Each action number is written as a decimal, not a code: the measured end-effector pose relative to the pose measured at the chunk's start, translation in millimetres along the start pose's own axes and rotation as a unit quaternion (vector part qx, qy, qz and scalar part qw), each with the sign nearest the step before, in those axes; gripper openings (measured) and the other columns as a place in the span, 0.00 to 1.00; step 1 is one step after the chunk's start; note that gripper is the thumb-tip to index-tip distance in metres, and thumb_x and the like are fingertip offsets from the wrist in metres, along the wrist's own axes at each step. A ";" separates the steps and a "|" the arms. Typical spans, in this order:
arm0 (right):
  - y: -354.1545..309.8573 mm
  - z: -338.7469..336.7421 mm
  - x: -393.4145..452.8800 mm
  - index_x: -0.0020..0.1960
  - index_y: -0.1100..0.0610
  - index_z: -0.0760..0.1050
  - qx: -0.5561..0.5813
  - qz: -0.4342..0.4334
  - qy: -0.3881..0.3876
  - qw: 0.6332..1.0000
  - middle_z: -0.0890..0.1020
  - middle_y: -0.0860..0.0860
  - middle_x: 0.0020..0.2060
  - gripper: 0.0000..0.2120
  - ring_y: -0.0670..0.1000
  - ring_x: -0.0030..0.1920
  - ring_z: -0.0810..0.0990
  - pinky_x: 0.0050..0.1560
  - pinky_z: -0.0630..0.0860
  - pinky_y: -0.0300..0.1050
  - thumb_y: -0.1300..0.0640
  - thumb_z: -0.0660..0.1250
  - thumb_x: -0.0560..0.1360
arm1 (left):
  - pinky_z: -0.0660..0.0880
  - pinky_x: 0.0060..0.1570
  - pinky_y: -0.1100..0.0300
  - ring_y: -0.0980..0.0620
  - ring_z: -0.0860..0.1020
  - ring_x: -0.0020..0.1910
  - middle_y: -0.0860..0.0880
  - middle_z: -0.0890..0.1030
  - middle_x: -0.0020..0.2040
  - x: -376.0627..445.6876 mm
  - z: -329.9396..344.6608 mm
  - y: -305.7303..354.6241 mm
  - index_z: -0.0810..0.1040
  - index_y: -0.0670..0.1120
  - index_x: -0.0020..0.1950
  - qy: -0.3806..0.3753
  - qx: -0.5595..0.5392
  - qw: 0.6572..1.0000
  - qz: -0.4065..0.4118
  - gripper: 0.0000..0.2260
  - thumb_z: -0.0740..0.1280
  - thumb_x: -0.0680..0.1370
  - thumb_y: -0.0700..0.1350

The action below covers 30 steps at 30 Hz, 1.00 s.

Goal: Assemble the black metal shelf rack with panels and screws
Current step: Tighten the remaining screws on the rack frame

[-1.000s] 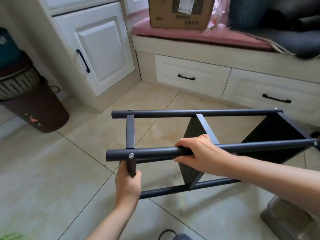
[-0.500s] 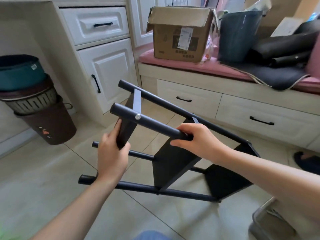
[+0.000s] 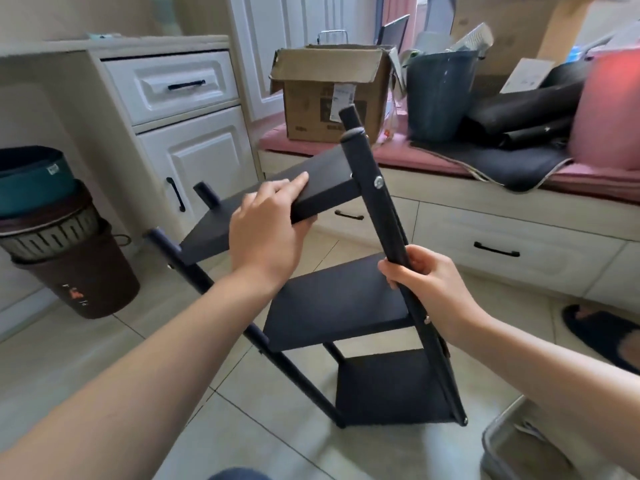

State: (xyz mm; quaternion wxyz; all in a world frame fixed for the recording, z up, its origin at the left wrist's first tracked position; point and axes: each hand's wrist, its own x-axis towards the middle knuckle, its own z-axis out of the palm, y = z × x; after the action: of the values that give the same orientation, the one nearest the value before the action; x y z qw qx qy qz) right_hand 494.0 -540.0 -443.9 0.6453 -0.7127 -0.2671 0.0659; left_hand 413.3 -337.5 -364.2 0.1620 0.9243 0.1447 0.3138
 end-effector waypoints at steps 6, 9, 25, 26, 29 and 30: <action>21.2 -47.3 -15.9 0.37 0.55 0.74 -0.001 0.020 0.046 0.999 0.74 0.47 0.29 0.11 0.44 0.30 0.71 0.32 0.67 0.29 0.53 0.71 0.75 | 0.62 0.73 0.51 0.47 0.69 0.74 0.50 0.72 0.75 -5.2 27.5 46.0 0.68 0.51 0.77 -0.005 0.034 0.995 0.092 0.24 0.66 0.81 0.44; 30.4 -63.6 -21.0 0.38 0.60 0.71 -0.009 0.033 0.065 0.997 0.72 0.49 0.30 0.16 0.45 0.31 0.69 0.33 0.66 0.31 0.51 0.70 0.77 | 0.58 0.75 0.52 0.49 0.66 0.76 0.51 0.68 0.77 -9.1 39.1 61.6 0.65 0.51 0.79 -0.015 0.056 0.991 0.119 0.25 0.63 0.82 0.41; 67.0 -67.1 -39.9 0.46 0.66 0.75 0.043 0.106 0.063 0.991 0.76 0.53 0.35 0.10 0.41 0.33 0.74 0.37 0.70 0.27 0.57 0.66 0.79 | 0.60 0.73 0.51 0.46 0.66 0.77 0.50 0.68 0.77 -26.5 68.7 87.0 0.65 0.49 0.79 -0.025 0.120 0.982 0.145 0.26 0.62 0.81 0.34; 66.3 -67.2 -40.2 0.46 0.66 0.75 0.039 0.104 0.066 0.992 0.76 0.53 0.35 0.10 0.41 0.32 0.74 0.37 0.69 0.26 0.58 0.66 0.79 | 0.60 0.73 0.51 0.45 0.66 0.77 0.50 0.68 0.77 -26.7 68.5 88.0 0.66 0.49 0.79 -0.026 0.117 0.983 0.142 0.26 0.62 0.81 0.34; 63.2 -67.5 -41.0 0.44 0.65 0.75 0.023 0.096 0.074 0.992 0.75 0.53 0.33 0.10 0.41 0.31 0.72 0.35 0.68 0.27 0.58 0.66 0.79 | 0.59 0.73 0.52 0.46 0.65 0.77 0.51 0.68 0.77 -28.2 68.2 90.2 0.66 0.50 0.78 -0.021 0.113 0.983 0.142 0.26 0.61 0.81 0.35; 62.6 -68.2 -41.4 0.43 0.64 0.75 0.021 0.094 0.079 0.992 0.75 0.53 0.33 0.10 0.41 0.31 0.72 0.35 0.68 0.27 0.59 0.66 0.79 | 0.59 0.73 0.52 0.46 0.65 0.77 0.51 0.69 0.77 -29.2 68.2 90.9 0.66 0.50 0.78 -0.018 0.111 0.983 0.144 0.26 0.61 0.81 0.34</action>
State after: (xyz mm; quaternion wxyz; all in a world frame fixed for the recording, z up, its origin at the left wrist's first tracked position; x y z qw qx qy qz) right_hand 507.3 -621.2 -503.3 0.6701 -0.7239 -0.1458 0.0753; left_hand 448.9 -444.8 -395.5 0.0147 0.9532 0.0414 0.2990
